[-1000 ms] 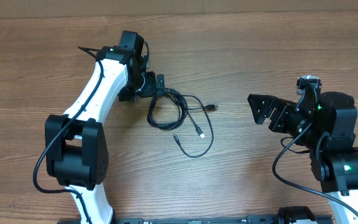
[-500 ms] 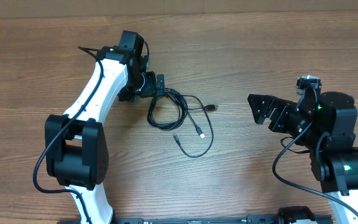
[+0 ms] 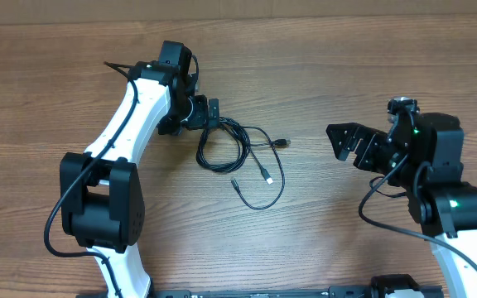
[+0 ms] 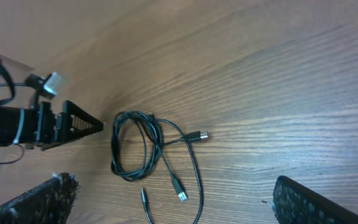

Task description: Untangle cables

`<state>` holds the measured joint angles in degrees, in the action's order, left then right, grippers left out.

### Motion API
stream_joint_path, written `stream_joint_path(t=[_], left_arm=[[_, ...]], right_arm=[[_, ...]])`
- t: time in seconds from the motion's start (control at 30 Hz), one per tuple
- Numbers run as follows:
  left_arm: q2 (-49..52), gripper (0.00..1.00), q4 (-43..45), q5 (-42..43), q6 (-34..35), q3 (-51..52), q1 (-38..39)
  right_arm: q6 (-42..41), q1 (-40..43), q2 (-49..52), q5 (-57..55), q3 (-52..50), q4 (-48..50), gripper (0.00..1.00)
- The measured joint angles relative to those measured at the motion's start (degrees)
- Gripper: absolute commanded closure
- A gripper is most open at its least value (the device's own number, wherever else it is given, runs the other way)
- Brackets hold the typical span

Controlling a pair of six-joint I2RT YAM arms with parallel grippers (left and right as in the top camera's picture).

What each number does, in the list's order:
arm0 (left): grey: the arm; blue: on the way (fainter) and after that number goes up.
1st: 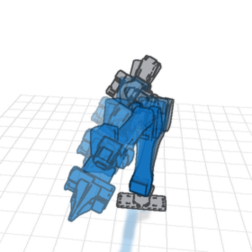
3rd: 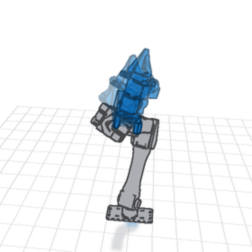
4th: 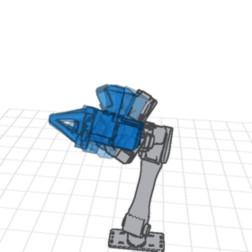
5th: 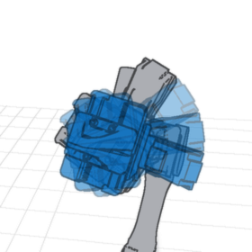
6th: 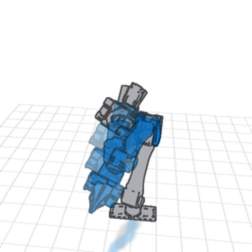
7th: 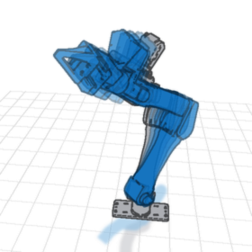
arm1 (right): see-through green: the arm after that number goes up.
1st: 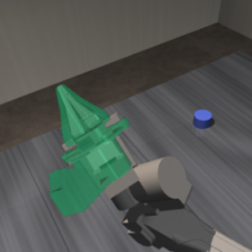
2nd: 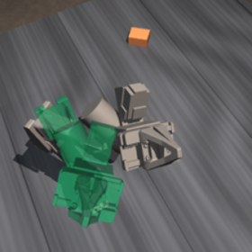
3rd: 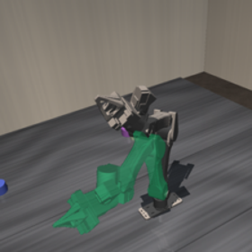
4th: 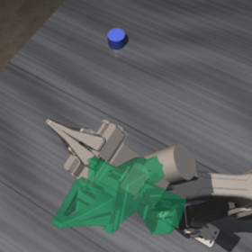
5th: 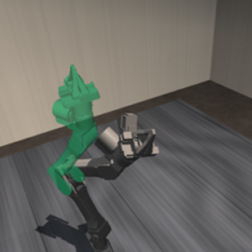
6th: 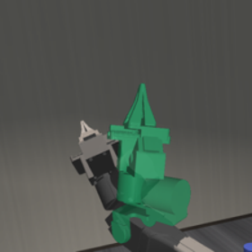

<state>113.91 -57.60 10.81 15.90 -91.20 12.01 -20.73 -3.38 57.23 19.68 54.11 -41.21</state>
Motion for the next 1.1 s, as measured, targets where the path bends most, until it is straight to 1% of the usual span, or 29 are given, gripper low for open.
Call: stream_joint_path(t=[0.67,1.1], left_arm=[[0.0,0.00,0.0,0.0,0.0,0.0,0.0],[0.0,0.00,0.0,0.0,0.0,0.0,0.0]], right_arm=[[0.0,0.0,11.5,0.0,0.0,0.0,0.00],[0.0,0.0,12.7,0.0,0.0,0.0,0.00]])
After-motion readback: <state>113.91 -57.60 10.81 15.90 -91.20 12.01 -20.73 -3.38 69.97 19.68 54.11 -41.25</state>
